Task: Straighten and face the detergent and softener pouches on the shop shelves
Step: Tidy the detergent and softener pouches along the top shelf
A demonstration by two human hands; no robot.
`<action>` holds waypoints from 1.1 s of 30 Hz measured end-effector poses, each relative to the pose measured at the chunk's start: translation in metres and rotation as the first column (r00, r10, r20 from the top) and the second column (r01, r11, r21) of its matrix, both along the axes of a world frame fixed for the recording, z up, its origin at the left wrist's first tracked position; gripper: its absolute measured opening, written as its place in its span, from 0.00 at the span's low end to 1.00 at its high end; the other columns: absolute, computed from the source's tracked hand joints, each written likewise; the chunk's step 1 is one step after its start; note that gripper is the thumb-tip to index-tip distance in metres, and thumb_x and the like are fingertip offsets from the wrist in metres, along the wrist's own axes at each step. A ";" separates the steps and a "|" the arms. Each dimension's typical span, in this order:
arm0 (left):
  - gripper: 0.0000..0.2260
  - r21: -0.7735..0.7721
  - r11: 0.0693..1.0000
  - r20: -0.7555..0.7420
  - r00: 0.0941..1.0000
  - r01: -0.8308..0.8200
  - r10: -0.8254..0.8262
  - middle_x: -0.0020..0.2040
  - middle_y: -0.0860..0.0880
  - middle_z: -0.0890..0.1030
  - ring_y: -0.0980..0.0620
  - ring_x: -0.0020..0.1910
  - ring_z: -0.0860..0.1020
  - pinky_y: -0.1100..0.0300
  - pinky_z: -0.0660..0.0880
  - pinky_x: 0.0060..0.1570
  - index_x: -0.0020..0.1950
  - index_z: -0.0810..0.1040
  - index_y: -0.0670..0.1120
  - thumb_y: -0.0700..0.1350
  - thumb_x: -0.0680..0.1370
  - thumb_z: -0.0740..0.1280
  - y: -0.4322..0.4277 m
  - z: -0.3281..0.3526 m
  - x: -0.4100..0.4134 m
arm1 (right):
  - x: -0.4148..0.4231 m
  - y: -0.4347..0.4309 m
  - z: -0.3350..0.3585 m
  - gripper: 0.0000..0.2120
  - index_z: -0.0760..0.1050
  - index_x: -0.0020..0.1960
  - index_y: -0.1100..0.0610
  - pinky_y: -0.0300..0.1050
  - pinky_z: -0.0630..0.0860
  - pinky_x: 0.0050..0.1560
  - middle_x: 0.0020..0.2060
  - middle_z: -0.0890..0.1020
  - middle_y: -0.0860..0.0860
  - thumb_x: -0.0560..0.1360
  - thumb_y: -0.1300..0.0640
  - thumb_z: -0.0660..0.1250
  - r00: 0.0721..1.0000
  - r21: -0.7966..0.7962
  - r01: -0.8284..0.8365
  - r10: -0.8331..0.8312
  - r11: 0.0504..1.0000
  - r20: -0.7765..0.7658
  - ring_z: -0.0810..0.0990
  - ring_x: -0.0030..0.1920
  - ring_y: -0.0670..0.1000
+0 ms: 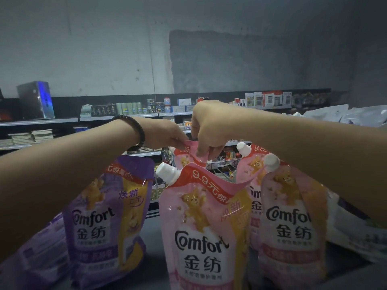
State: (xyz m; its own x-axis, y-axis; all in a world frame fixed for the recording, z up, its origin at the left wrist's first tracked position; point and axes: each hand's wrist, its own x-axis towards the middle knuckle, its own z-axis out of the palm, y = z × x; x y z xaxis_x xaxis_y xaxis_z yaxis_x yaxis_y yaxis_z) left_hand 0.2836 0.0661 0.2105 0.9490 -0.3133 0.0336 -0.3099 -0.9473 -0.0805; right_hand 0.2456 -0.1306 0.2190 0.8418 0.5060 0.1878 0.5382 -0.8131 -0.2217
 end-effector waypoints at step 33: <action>0.14 0.268 0.963 -0.027 1.000 0.022 -0.015 0.56 0.45 0.85 0.44 0.55 0.82 0.41 0.79 0.59 0.63 0.80 0.45 0.50 0.89 0.58 -0.032 0.011 -0.085 | -0.001 -0.049 -0.005 0.14 0.87 0.60 0.53 0.41 0.80 0.41 0.49 0.85 0.47 0.75 0.54 0.80 0.978 -0.096 -0.008 0.027 0.995 0.206 0.82 0.46 0.48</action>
